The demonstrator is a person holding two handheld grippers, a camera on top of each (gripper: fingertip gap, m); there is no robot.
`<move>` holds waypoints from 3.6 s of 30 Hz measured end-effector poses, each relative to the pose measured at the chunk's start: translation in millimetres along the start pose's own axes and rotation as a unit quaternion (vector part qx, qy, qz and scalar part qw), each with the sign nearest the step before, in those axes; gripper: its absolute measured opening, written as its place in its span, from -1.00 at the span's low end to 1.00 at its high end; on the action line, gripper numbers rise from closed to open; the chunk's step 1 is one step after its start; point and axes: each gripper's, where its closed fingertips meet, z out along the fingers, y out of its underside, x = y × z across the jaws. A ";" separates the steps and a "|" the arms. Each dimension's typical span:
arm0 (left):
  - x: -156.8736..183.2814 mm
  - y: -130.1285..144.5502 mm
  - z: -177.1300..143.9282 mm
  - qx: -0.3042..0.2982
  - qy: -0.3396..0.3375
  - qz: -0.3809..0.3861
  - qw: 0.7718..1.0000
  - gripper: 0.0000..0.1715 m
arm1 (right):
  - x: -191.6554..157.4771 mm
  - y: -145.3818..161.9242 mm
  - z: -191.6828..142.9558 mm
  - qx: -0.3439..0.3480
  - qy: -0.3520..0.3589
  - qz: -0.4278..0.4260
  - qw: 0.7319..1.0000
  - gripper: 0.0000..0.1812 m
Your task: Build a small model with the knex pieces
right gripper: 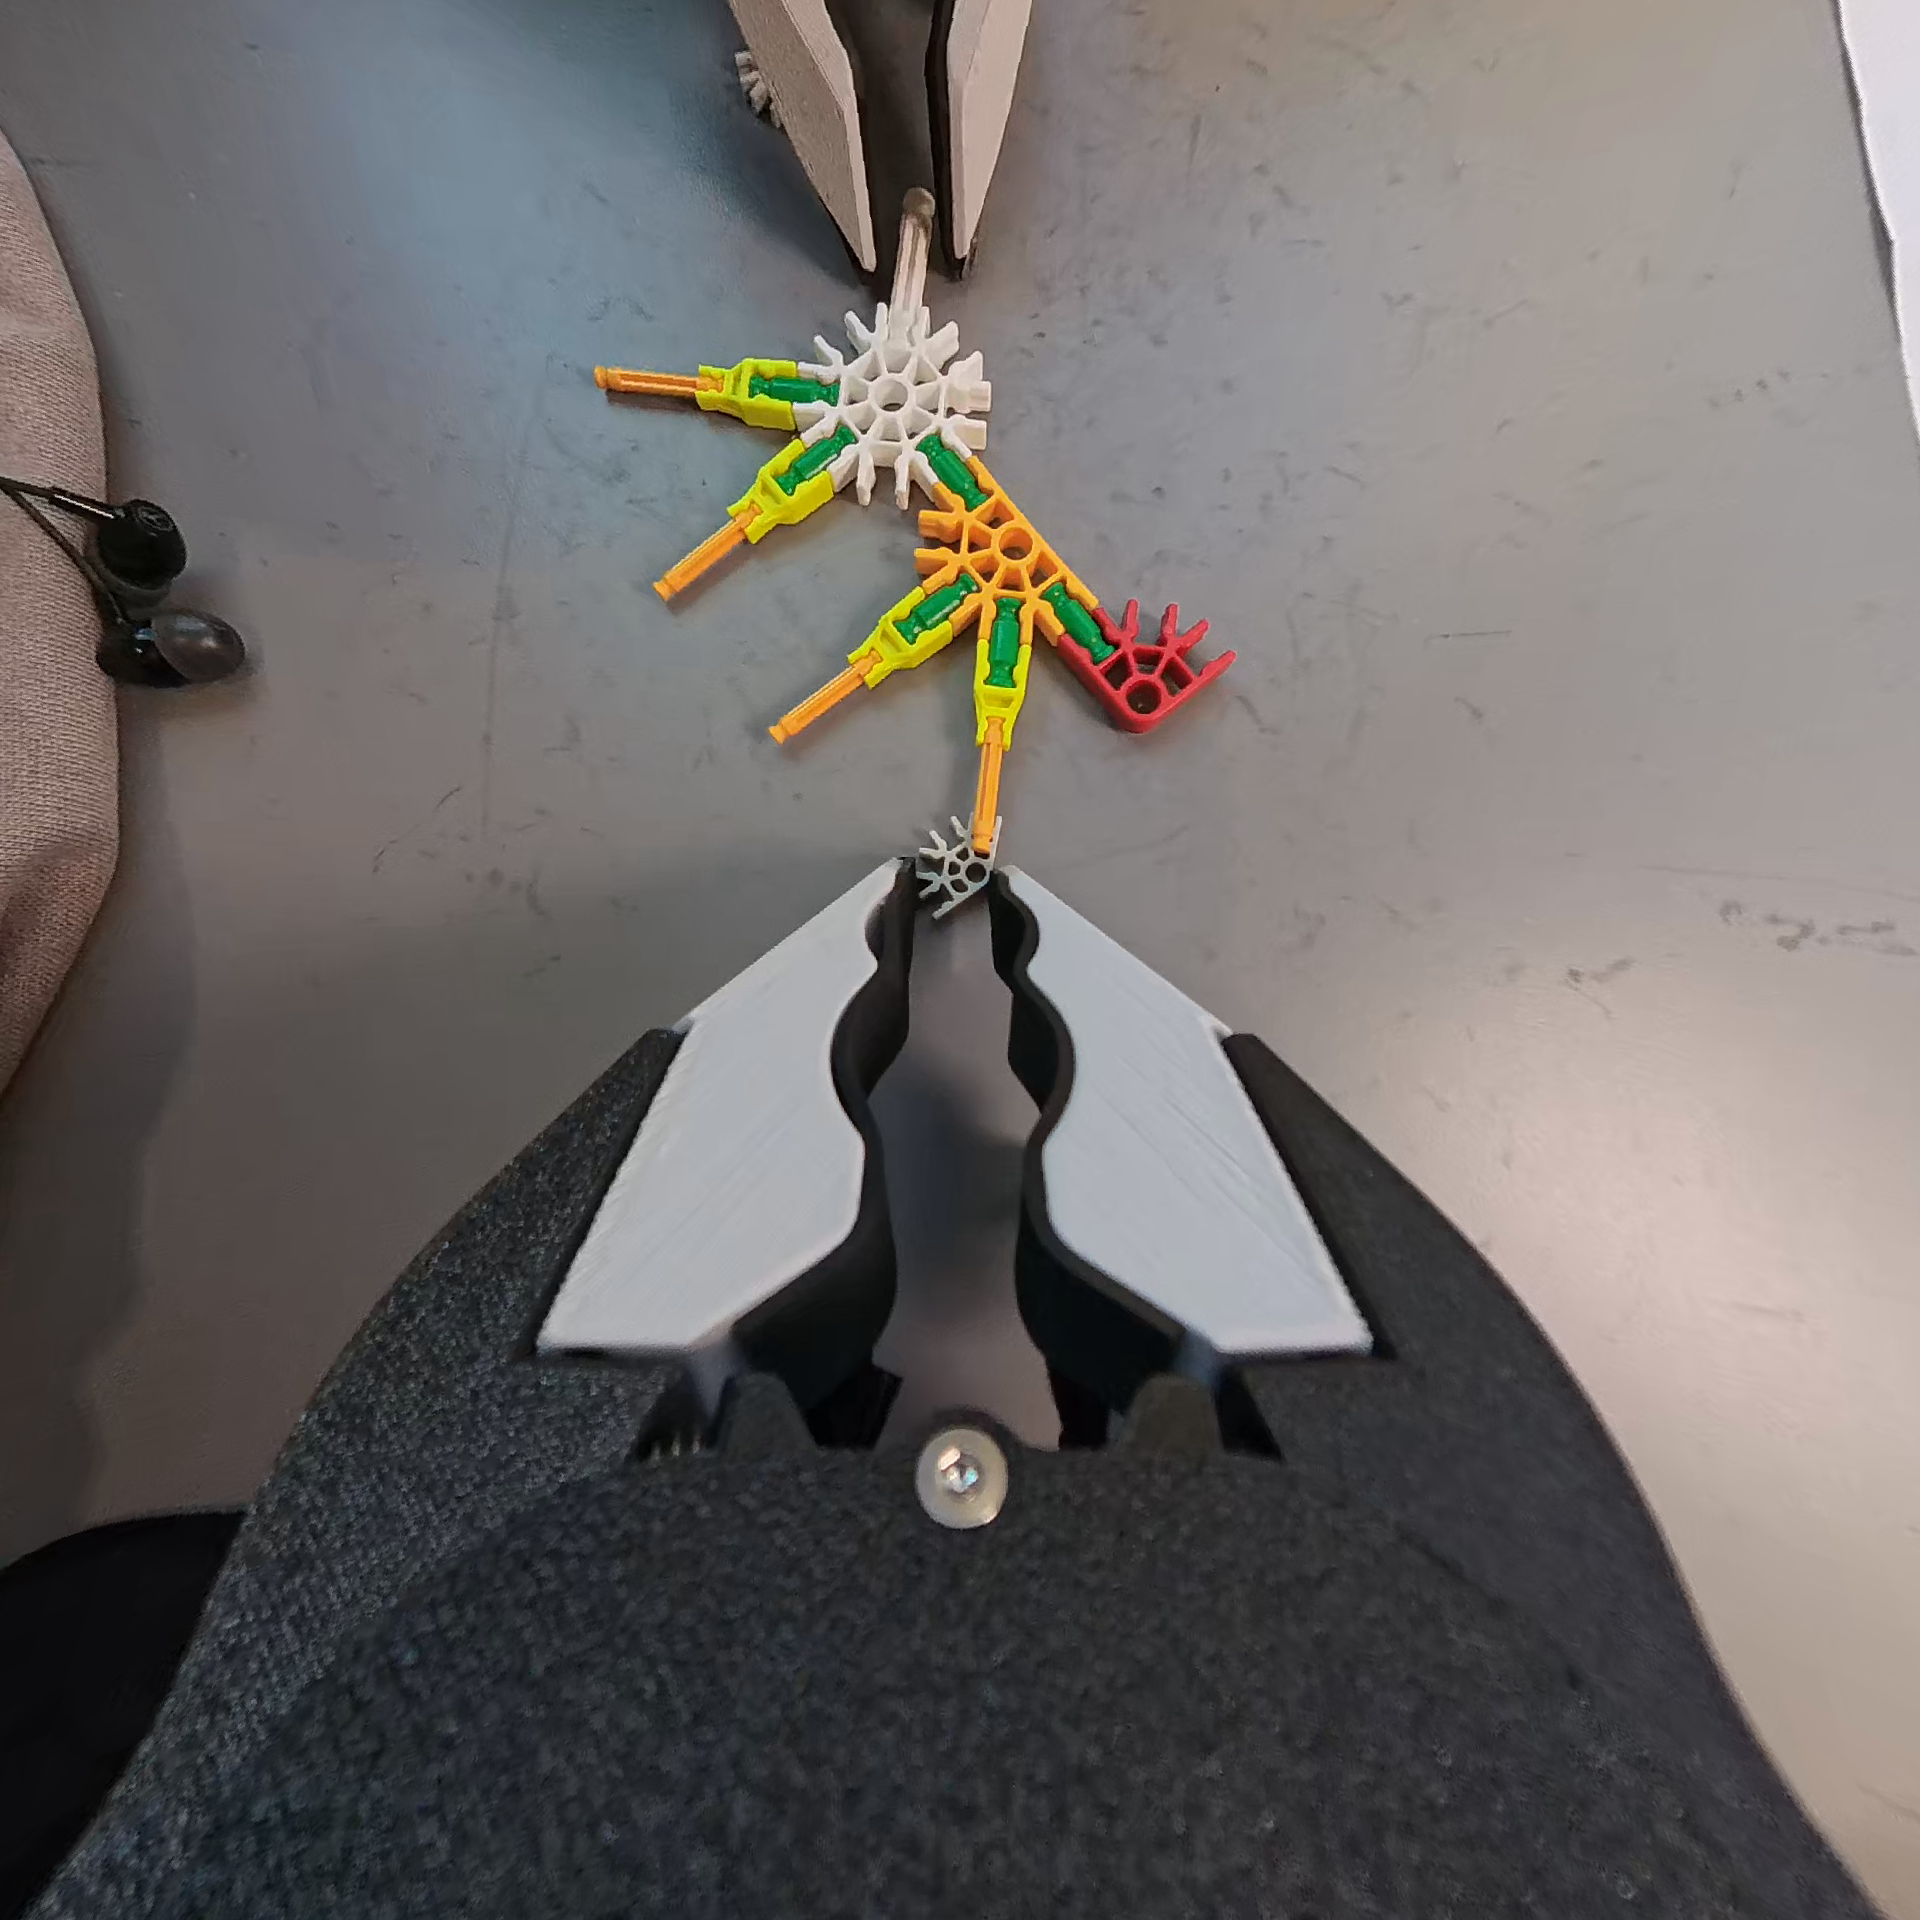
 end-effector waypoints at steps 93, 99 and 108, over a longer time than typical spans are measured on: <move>18.5 -9.7 -9.4 0.053 0.054 0.061 0.995 -0.94 | 0.3 -2.8 3.5 0.006 0.003 0.023 1.000 -0.87; 18.1 -8.7 -9.2 0.049 0.053 0.060 0.996 -0.94 | 0.8 -2.1 2.8 0.001 0.004 0.045 0.999 -0.87; 20.5 -5.4 -5.5 0.033 0.053 0.060 0.996 -0.94 | 0.5 -2.4 2.9 -0.002 0.007 0.062 0.998 -0.87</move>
